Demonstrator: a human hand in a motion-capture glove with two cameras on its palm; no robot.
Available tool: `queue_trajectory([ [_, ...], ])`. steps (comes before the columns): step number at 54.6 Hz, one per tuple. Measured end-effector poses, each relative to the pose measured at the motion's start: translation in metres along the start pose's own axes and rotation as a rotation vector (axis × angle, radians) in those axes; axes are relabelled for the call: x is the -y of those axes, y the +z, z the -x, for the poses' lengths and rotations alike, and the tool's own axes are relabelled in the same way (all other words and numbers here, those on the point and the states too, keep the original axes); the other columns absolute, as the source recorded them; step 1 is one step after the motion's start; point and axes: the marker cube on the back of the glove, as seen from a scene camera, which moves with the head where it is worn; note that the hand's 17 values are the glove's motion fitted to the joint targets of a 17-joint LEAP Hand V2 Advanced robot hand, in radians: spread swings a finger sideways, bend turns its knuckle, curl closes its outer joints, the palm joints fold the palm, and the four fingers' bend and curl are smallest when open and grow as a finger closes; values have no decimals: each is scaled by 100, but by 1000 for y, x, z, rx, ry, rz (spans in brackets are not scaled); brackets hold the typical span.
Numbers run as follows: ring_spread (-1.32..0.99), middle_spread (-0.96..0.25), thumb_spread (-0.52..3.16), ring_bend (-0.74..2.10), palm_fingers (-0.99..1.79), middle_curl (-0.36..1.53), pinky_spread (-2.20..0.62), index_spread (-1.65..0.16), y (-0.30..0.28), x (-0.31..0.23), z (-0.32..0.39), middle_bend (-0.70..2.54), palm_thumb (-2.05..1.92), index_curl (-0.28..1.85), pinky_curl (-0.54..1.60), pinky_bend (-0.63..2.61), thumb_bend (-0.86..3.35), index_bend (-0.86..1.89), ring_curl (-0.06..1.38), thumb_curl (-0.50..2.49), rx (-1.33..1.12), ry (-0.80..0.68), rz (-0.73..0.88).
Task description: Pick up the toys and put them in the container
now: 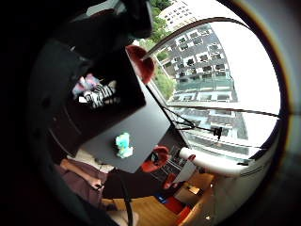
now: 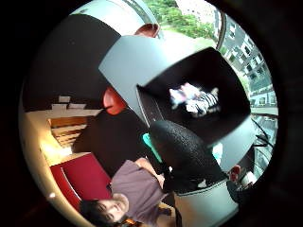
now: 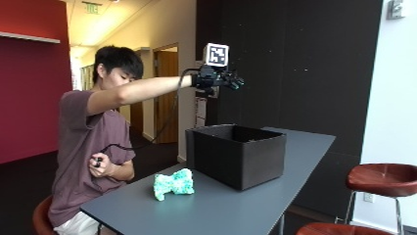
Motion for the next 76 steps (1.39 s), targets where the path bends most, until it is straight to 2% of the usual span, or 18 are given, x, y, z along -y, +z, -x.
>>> queue_trajectory([
  [4,2,3,120,24,-27,27,6,-15,13,-31,-20,13,-5,16,39,106,-5,5,40,31,-29,105,22],
  [9,2,2,120,25,-26,26,6,-15,35,-72,-45,13,-5,15,39,105,-5,4,40,30,56,228,80],
  [15,2,3,121,26,-26,26,6,-15,81,-128,-89,13,-6,13,38,105,-5,4,40,28,106,194,137],
  [20,2,3,122,27,-26,25,6,-14,151,-161,-143,14,-6,12,38,106,-5,3,41,27,-47,449,176],
  [25,2,4,122,38,-17,26,5,-13,218,-178,-172,16,-6,10,38,108,-4,1,43,26,-9,576,211],
  [33,1,5,121,51,-15,27,3,-12,323,-195,-169,18,-6,8,38,112,-5,2,47,26,24,622,303],
  [38,0,6,118,61,-10,29,2,-11,358,-197,-156,20,-5,7,39,117,-5,1,49,26,-39,622,244],
  [40,-2,5,117,68,-3,31,-1,-10,362,-196,-155,23,-4,7,39,119,-4,1,50,26,-10,626,204],
  [42,-7,3,118,82,20,34,-6,-10,363,-195,-154,34,2,6,38,117,0,3,53,27,23,625,182],
  [45,-13,0,122,87,35,36,-13,-11,362,-191,-152,43,10,5,36,117,4,6,51,29,54,626,153],
  [46,-17,-3,124,98,51,37,-18,-11,362,-189,-151,44,16,5,37,122,6,5,54,30,73,626,140],
  [52,-28,-13,130,126,87,44,-32,-11,367,-181,-141,59,37,0,38,124,17,6,60,36,225,618,116],
  [53,-29,-14,132,125,84,44,-33,-11,368,-179,-142,59,35,-1,38,124,16,4,59,36,249,619,114],
  [57,-31,-20,119,137,98,53,-36,-13,371,-173,-147,75,53,-2,39,121,22,9,65,45,328,596,110],
  [58,-32,-21,116,135,93,52,-37,-13,370,-172,-147,73,54,-2,39,122,22,9,64,46,336,590,116],
  [64,-33,-26,97,139,116,66,-38,-19,352,-168,-148,101,59,0,40,111,21,27,67,55,376,580,195],
  [69,-34,-29,84,142,117,75,-39,-22,305,-166,-164,112,61,1,41,108,21,41,69,61,359,599,172],
  [76,-35,-31,69,145,114,84,-41,-26,210,-160,-185,121,63,2,43,108,20,58,70,68,264,642,61],
])
